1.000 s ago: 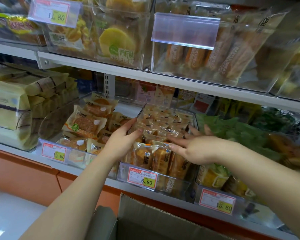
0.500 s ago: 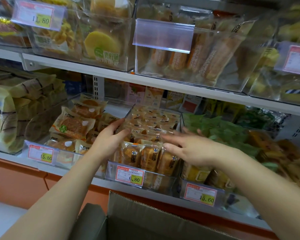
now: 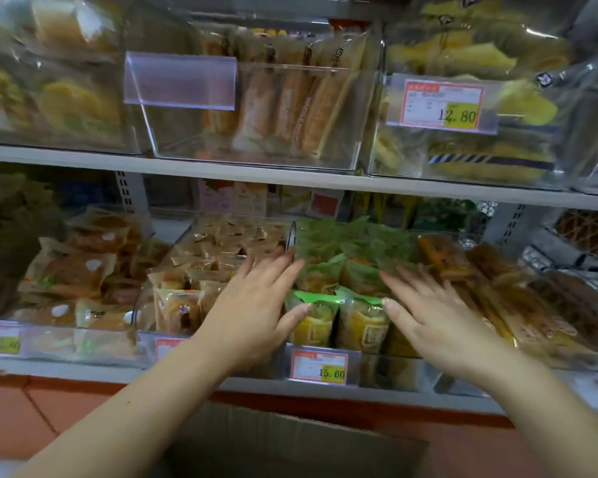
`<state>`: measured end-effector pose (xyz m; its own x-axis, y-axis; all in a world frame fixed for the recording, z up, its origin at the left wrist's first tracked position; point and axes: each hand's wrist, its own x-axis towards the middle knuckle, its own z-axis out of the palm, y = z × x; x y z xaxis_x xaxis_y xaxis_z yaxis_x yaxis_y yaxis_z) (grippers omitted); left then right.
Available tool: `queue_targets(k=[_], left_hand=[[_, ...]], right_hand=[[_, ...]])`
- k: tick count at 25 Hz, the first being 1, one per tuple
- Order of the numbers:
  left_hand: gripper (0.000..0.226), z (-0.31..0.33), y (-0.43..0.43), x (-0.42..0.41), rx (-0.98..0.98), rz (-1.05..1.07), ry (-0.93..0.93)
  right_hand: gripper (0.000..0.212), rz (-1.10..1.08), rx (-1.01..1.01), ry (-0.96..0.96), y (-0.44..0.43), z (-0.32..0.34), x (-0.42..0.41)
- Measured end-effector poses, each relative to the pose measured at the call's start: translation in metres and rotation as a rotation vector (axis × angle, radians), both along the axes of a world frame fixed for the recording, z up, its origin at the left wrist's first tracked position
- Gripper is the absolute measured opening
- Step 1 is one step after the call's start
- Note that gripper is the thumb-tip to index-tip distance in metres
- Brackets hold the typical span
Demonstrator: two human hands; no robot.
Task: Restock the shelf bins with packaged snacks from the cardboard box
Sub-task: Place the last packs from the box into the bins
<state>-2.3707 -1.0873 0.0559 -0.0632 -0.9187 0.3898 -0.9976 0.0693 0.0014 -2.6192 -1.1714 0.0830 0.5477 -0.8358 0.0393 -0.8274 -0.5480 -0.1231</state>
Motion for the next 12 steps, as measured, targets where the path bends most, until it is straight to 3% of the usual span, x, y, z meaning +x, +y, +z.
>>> queue_targets(k=[4, 9, 12], left_hand=[[0.060, -0.011, -0.024, -0.035, 0.011, -0.013, -0.112], [0.085, -0.004, -0.057, -0.046, 0.142, 0.038, -0.064], [0.088, -0.007, -0.066, -0.044, 0.138, 0.034, -0.027]], right_hand=[[0.061, -0.038, -0.054, 0.053, 0.000, -0.017, 0.018], [0.070, -0.050, -0.070, 0.049, -0.036, -0.035, 0.027], [0.077, -0.028, -0.045, 0.047, -0.045, -0.040, 0.031]])
